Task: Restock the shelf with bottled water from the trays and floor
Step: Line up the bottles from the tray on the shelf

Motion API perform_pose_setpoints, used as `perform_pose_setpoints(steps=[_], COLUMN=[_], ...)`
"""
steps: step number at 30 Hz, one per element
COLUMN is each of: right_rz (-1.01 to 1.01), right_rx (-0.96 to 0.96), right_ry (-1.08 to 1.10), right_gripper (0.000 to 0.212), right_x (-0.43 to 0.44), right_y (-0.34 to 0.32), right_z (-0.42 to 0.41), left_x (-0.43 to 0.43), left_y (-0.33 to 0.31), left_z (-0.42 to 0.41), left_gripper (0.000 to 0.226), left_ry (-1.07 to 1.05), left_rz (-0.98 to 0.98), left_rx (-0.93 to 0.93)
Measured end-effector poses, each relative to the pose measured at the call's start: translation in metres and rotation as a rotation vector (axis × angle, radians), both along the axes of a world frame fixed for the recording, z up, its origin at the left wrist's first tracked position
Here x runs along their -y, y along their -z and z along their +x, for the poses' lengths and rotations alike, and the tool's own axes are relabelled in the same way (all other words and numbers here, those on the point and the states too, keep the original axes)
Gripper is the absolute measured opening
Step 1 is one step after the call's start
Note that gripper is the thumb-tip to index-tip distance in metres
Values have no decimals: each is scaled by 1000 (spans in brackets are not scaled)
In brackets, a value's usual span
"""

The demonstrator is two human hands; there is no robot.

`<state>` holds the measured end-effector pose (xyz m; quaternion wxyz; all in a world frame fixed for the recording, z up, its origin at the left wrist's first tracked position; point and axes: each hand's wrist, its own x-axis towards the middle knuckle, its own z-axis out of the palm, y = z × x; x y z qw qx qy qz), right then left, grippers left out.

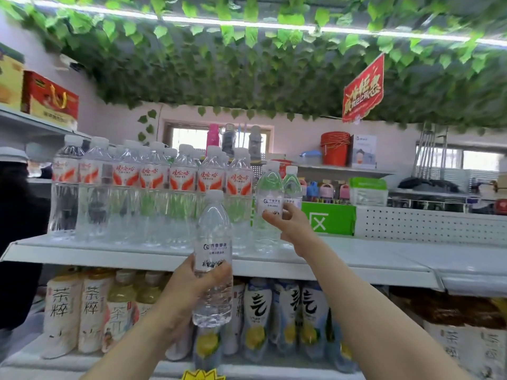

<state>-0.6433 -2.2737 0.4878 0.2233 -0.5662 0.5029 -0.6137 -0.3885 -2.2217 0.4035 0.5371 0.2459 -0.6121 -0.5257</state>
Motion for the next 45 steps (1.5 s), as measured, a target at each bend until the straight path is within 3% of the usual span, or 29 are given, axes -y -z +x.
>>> perform_pose_setpoints(steps=[3,10,15,21,26,31,35,38,41,45], right_rz=[54,38,50,89,38,112,159,139,119,83], right_rx=[-45,-72,-90,-199,-262,10,29,40,36,99], right_ry=[54,159,193,276,270,-96,-239,-222,-166,-136], right_gripper=[47,62,67,81,67,53,41,36,42,33], right_x=[-2,2,7,-4,-44,-114,-151,-162,-168,-168], right_y=[2,6,6,5,7,34,51,54,49,39], right_z=[-5,1,5,14,31,50,48,36,20,-3], left_x=[0,-4,-7,-15,-22,-26,-34,-37,-39,-35], left_y=[0,0,0,2,-2,-12,-23,-29,-34,-46], left_z=[-3,-13,-12,-9,-11,-29,-54,-80,-103,-130], left_gripper=[104,78,84,69,73,73,66,70,60,85], left_ry=[-2,4,7,25,42,77,134,204,284,305], left_rz=[-10,8,-6,-25,-27,18,51,72,86,39], left_rx=[8,1,19,25,-3,-20,-58,-72,-79,-60])
